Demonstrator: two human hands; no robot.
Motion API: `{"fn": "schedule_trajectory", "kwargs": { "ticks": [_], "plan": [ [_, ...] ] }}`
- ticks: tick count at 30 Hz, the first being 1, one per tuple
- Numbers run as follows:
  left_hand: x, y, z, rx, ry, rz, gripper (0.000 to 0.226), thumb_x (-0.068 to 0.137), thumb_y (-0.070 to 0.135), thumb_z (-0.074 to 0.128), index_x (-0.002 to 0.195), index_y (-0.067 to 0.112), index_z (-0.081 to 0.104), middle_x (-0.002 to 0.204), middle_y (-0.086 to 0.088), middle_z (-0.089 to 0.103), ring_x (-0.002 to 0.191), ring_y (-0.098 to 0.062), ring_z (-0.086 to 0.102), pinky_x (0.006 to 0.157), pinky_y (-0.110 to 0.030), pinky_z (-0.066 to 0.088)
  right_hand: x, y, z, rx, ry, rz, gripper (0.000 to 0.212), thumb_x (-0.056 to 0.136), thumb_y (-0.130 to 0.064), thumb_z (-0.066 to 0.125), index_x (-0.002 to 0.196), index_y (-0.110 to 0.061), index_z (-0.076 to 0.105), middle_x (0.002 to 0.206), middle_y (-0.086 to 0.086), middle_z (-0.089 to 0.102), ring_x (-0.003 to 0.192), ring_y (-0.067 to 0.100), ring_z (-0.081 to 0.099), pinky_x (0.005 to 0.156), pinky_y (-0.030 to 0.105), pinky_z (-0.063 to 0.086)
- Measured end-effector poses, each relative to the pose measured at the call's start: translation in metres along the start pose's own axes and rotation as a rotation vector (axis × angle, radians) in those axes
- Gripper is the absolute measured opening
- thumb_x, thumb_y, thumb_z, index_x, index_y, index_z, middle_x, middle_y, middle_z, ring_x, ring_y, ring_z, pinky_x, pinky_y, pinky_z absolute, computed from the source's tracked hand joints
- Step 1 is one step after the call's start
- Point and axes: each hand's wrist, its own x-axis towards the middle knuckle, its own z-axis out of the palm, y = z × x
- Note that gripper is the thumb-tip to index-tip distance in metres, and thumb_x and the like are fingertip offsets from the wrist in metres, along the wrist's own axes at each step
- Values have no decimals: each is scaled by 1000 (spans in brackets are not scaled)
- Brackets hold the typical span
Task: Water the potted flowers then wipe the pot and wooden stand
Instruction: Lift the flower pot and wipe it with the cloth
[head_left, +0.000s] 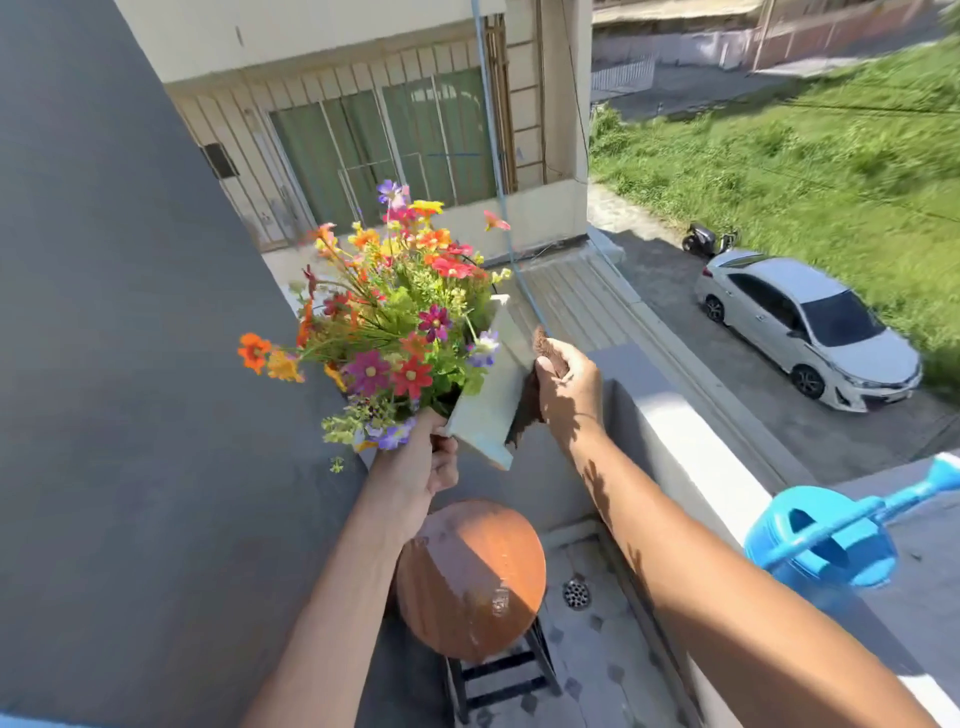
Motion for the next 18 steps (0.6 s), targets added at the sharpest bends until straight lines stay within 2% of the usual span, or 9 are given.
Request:
{"fn": "schedule_trajectory", "kwargs": {
  "ticks": [2, 5, 8, 9, 11, 13, 15, 18],
  "plan": [
    [2, -2, -2, 40, -6, 19, 24, 92, 9, 43, 67, 13, 44, 62, -4, 38, 38, -7, 25, 36, -19, 15, 7, -4, 5, 34, 8, -23, 22, 89, -23, 56, 98, -10, 71, 93, 16, 72, 85, 13, 63, 82, 46, 53],
    [2, -1, 2, 127, 42, 31, 27, 92, 12, 46, 65, 14, 44, 62, -3, 41, 35, -6, 28, 34, -19, 18, 6, -6, 12, 42, -39, -87, 29, 87, -23, 55, 112, -21, 69, 109, 2, 72, 104, 14, 65, 95, 42, 52],
    [1, 2, 9, 132, 87, 14, 28, 97, 14, 45, 69, 14, 44, 60, -3, 44, 33, -5, 30, 33, -17, 18, -27, 0, 9, -3, -190, -59, 34, 91, -39, 58, 125, -36, 60, 123, -5, 67, 112, 9, 61, 101, 41, 50],
    [1, 5, 11, 99, 80, 4, 27, 98, 13, 43, 71, 14, 43, 60, -4, 44, 36, -6, 30, 33, -17, 17, -33, -7, 11, 50, -193, -82, 33, 92, -34, 60, 125, -31, 60, 123, -2, 66, 111, 7, 61, 100, 36, 50],
    [4, 11, 11, 12, 77, -12, 25, 98, 12, 42, 73, 13, 41, 61, -6, 42, 42, -10, 30, 32, -17, 16, -44, -18, 20, 148, -153, -171, 29, 92, -14, 61, 121, -17, 62, 119, 1, 66, 109, 5, 62, 97, 20, 48],
    [7, 18, 6, -49, 94, -8, 27, 97, 10, 44, 70, 11, 42, 57, -6, 42, 36, -9, 30, 31, -17, 16, -64, -24, 23, 38, -174, -300, 28, 91, -2, 60, 116, -11, 65, 111, -5, 64, 105, -2, 58, 94, 10, 42],
    [8, 22, 0, -55, 84, 8, 29, 95, 7, 44, 65, 10, 45, 55, -6, 41, 30, -7, 27, 31, -17, 14, -76, 2, 16, -87, -218, -409, 24, 89, 3, 61, 110, -8, 67, 106, -3, 64, 103, -3, 56, 94, 9, 39],
    [8, 21, -5, -42, 78, 16, 29, 93, 6, 46, 64, 8, 46, 54, -6, 42, 31, -7, 29, 34, -19, 14, -80, 37, 4, -143, -226, -291, 24, 89, -1, 60, 109, -13, 65, 107, -4, 65, 103, -3, 58, 91, 15, 44]
  ]
}}
